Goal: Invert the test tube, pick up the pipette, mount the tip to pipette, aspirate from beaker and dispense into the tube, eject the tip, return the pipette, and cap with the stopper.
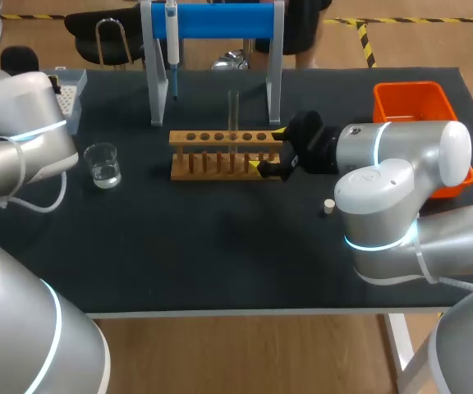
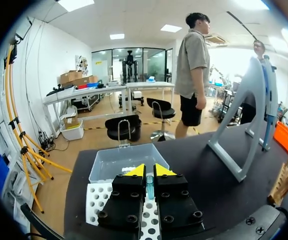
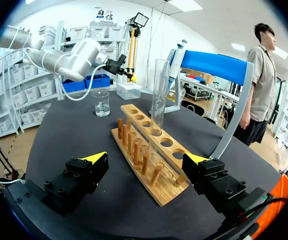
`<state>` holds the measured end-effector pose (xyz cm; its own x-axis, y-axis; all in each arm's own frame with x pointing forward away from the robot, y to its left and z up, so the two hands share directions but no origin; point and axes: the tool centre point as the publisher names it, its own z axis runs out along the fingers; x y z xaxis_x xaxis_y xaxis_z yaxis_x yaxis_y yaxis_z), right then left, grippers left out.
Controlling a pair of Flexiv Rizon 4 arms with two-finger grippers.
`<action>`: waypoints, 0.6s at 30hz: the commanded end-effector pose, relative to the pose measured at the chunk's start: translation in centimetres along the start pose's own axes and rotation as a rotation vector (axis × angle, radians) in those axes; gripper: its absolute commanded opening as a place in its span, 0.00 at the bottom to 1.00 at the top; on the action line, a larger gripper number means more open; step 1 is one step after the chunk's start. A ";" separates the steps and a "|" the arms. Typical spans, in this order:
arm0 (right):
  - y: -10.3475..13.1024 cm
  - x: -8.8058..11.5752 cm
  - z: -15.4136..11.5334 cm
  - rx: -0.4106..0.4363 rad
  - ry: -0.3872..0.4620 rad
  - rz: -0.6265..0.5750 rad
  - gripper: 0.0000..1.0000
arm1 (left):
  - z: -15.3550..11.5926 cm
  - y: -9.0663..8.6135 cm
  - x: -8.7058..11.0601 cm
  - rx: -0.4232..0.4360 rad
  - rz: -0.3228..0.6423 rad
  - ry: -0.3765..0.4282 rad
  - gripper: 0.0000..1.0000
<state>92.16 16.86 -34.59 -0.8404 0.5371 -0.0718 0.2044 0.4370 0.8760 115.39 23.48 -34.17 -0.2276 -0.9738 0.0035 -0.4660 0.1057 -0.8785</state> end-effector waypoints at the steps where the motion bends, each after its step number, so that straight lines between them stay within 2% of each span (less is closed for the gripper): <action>1: 0.0 0.0 0.0 0.003 -0.001 0.000 1.00 | -0.5 -0.4 0.2 0.012 0.003 -0.008 0.00; 18: 0.0 0.0 0.0 0.003 -0.001 0.000 1.00 | -2.0 -3.0 0.6 0.039 0.055 -0.039 0.00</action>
<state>92.16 16.86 -34.59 -0.8404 0.5371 -0.0718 0.2044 0.4370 0.8759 115.36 23.18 -30.95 -0.2214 -0.9731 -0.0631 -0.4226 0.1541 -0.8931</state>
